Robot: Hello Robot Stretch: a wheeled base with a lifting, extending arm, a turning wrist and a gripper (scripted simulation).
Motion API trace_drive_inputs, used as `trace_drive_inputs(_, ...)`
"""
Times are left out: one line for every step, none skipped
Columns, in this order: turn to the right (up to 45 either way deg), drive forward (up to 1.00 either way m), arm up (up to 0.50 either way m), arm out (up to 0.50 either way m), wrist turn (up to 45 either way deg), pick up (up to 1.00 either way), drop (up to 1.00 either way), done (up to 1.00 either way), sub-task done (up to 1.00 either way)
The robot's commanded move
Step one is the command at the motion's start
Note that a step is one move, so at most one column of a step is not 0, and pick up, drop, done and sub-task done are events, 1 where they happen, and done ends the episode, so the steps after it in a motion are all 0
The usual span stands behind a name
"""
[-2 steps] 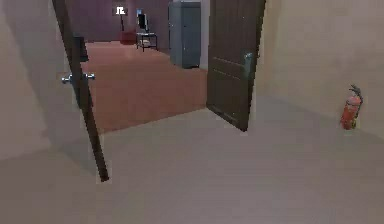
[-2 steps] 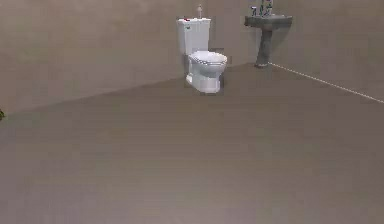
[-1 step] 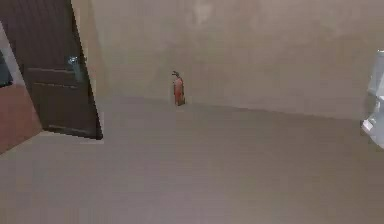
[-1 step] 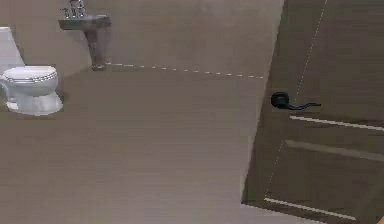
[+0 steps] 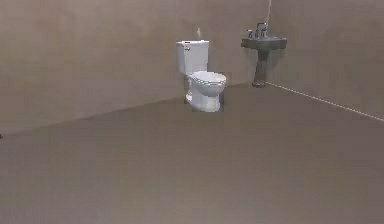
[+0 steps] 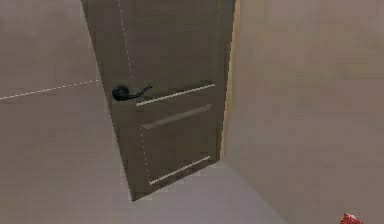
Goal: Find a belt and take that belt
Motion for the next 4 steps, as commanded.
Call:
trace_drive_inputs(45.0, 0.0, 0.0, 0.0, 0.0, 0.0, 0.0, 0.0, 0.0)
trace_drive_inputs(9.0, 0.0, 0.0, 0.0, 0.0, 0.0, 0.0, 0.0, 0.0)
trace_drive_inputs(0.0, 0.0, 0.5, 0.0, 0.0, 0.0, 0.0, 0.0, 0.0)
trace_drive_inputs(0.0, 0.0, 0.28, 0.0, 0.0, 0.0, 0.0, 0.0, 0.0)
